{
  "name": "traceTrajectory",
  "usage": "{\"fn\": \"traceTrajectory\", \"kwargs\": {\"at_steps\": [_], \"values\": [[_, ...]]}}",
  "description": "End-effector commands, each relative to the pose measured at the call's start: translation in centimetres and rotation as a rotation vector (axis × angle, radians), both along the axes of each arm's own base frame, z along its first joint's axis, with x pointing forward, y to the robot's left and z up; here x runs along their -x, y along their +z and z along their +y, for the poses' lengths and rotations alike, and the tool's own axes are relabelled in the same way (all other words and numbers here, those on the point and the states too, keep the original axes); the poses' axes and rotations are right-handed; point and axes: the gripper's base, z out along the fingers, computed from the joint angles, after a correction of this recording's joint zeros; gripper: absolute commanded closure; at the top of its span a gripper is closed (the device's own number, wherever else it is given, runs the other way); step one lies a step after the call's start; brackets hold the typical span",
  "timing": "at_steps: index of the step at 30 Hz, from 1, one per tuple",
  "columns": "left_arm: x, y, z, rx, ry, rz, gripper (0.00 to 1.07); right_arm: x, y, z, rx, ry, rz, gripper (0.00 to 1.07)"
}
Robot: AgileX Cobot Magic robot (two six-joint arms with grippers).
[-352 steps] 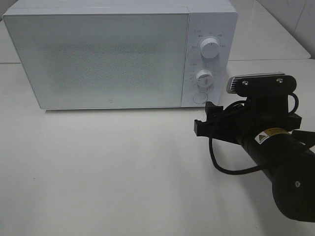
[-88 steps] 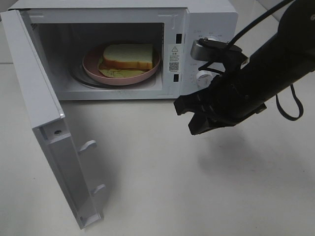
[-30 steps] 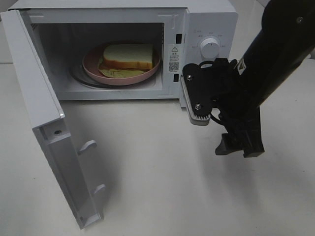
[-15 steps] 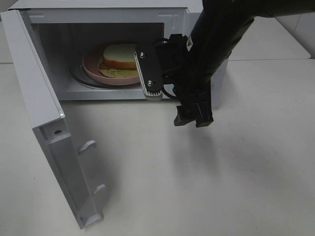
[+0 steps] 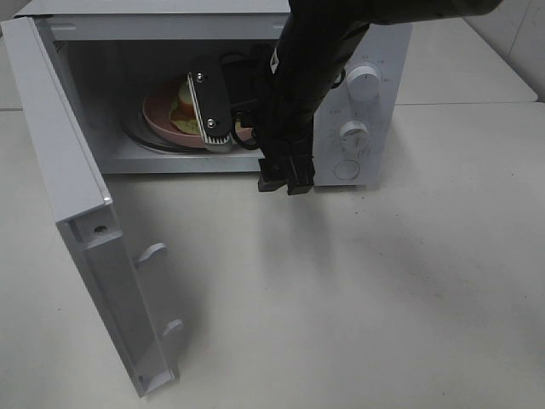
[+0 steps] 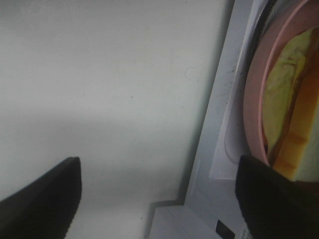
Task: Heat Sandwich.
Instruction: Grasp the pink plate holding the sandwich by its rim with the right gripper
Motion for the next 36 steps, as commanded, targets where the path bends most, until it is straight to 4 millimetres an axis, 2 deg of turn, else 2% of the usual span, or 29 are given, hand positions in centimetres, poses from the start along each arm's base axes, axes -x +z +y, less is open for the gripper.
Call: {"fn": "traceTrajectory", "kwargs": {"at_steps": [1, 16, 25, 36], "values": [[0.2, -0.1, 0.0, 0.006, -0.005, -0.015, 0.09, -0.8, -0.3, 0.8, -0.006, 0.013, -0.013, 0.27], [0.2, -0.1, 0.0, 0.006, -0.005, -0.015, 0.09, -4.2, -2.9, 3.6, -0.031, 0.009, -0.035, 0.3], [0.2, -0.1, 0.0, 0.006, -0.005, -0.015, 0.09, -6.1, -3.5, 5.1, -0.048, 0.007, -0.055, 0.3], [0.2, -0.1, 0.0, 0.003, -0.002, -0.015, 0.09, -7.5, -5.1, 5.8, -0.046, -0.022, -0.046, 0.31]]}}
